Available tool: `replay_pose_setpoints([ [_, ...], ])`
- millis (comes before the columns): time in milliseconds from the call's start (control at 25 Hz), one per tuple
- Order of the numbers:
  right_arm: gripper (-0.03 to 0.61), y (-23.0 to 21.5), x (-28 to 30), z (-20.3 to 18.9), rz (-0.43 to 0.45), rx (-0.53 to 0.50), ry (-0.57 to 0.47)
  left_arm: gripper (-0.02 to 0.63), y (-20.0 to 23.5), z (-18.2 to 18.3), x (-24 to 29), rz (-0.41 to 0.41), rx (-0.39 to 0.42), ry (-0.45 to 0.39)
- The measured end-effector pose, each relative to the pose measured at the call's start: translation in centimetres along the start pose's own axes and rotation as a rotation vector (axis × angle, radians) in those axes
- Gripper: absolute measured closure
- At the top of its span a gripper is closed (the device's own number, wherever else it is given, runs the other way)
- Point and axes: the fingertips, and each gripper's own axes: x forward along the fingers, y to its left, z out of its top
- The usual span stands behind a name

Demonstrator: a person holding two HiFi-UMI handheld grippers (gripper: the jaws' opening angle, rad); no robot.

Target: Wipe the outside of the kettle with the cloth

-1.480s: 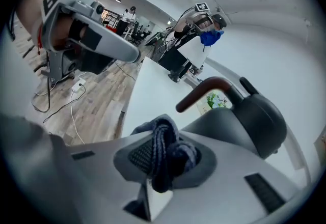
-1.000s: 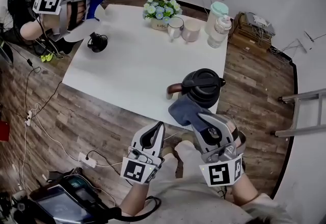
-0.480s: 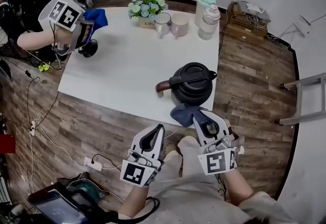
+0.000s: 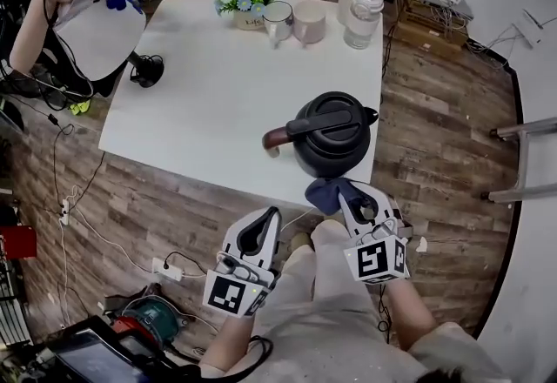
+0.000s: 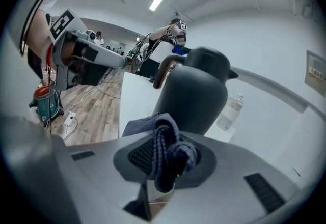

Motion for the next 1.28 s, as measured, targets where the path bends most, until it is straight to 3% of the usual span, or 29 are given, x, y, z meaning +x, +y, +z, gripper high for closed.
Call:
replay_pose_setpoints([
  [120, 0.515, 0.3, -0.3, -0.9, 0.026, 0.015, -0.001, 0.606, -0.1, -0.1, 0.4, -0.003, -0.002, -0.003],
  [400, 0.515, -0.1, -6.5, 8.1, 0.038, -0.195, -0.298, 0.606, -0.7, 1.9, 1.2, -0.016, 0.007, -0.05],
  [560, 0.515, -1.2, -7.6, 13.3, 0.051, -0.18, -0.409, 0.606, -0.3, 4.4, 1.3, 0.001, 0.033, -0.095],
  [680, 0.515, -2.0, -6.0, 15.1, 0.048, -0.169, -0.403, 0.606, -0.1, 5.3, 0.8, 0.018, 0.052, -0.097],
  [960, 0.515, -5.0, -4.3, 14.8, 0.033, -0.062, -0.402, 0.606, 0.5, 4.3, -0.4, 0.07, 0.066, -0.047],
  [1280, 0.515, -9.0, -5.9, 11.2, -0.003, -0.191, -0.383, 0.606, 0.3, 3.9, 1.5, 0.064, 0.07, -0.032],
])
